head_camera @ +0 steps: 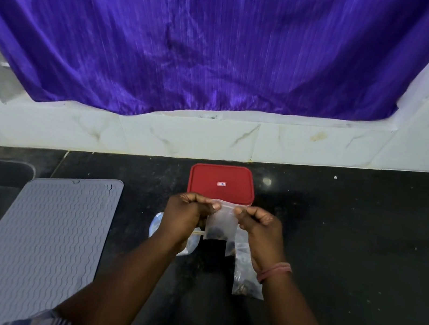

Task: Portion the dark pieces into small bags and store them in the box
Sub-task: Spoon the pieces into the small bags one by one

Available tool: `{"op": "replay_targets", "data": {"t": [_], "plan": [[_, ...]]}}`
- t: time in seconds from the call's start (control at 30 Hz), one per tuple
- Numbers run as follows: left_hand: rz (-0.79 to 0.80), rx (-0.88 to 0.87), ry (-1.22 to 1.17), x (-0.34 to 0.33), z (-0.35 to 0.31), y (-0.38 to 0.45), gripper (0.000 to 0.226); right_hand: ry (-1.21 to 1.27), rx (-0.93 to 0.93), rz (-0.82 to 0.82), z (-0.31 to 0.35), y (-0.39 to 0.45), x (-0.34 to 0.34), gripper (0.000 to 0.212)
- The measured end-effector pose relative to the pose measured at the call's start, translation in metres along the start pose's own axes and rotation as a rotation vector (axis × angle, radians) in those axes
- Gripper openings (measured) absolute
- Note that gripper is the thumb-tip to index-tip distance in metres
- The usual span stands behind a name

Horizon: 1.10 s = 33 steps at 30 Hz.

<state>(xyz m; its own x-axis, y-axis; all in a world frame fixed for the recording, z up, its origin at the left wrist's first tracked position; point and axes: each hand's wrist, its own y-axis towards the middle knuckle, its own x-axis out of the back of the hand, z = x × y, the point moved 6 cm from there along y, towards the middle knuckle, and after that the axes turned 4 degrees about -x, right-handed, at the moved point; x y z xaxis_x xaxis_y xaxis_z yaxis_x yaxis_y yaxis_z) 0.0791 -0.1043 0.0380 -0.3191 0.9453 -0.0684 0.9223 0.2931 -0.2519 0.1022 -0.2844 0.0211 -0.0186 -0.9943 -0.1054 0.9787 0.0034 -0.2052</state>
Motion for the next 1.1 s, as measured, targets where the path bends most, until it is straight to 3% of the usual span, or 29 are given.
{"op": "replay_targets", "data": {"t": [0.33,0.5,0.63,0.7,0.77,0.9,1.0,1.1], "plan": [[0.121,0.260,-0.025,-0.035,0.066,-0.022,0.007,-0.042,-0.197,-0.231,-0.056,-0.014,0.043,0.012],[0.165,0.383,0.146,-0.046,0.101,-0.032,0.015,-0.083,-0.281,-0.332,-0.086,-0.017,0.051,0.009],[0.186,0.486,0.201,-0.045,0.106,-0.036,0.013,-0.222,-0.275,-0.407,-0.098,-0.009,0.055,0.008],[0.128,0.452,0.231,-0.040,0.101,-0.033,0.015,-0.336,-0.281,-0.426,-0.104,-0.002,0.056,0.010],[0.096,0.431,0.247,-0.038,0.098,-0.032,0.016,-0.481,-0.263,-0.413,-0.105,0.004,0.054,0.011],[0.028,0.390,0.238,-0.026,0.085,-0.033,0.018,-0.924,-0.032,-0.412,-0.082,0.001,0.025,0.031],[-0.081,0.291,0.290,0.002,0.078,-0.027,0.019,-0.885,0.185,-0.301,-0.067,-0.004,-0.014,0.027],[-0.301,0.175,0.342,0.040,0.072,-0.021,0.023,-0.786,0.090,-0.066,-0.076,-0.001,-0.047,0.023]]}}
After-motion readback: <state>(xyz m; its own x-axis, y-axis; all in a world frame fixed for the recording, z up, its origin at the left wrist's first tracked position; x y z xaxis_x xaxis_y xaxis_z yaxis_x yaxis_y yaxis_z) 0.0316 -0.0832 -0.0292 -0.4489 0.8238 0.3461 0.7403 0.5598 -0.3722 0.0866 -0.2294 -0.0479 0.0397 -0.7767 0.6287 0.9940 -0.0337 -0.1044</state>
